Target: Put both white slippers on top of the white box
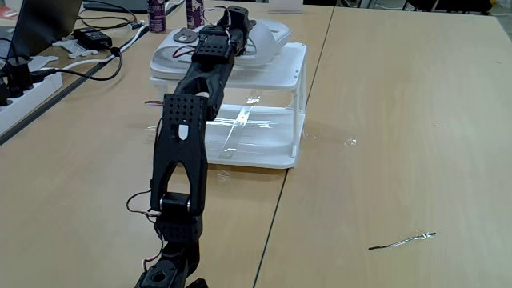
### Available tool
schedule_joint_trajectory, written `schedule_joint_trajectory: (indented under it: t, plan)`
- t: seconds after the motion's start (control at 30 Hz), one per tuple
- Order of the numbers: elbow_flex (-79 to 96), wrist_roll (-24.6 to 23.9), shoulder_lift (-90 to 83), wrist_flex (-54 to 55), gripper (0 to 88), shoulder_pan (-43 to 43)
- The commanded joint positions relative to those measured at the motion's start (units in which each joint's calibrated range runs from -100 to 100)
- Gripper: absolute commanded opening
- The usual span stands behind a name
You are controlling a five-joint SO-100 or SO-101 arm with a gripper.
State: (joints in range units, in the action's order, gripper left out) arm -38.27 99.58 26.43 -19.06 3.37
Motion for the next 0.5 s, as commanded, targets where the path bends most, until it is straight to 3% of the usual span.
schedule_joint_trajectory:
  t: [0.0,0.47]
  plan:
    - [-11.3,0.4,0.2,0.5,0.7,0.1]
    - [-4.7,0.4,0.3,0.4,0.7,0.1]
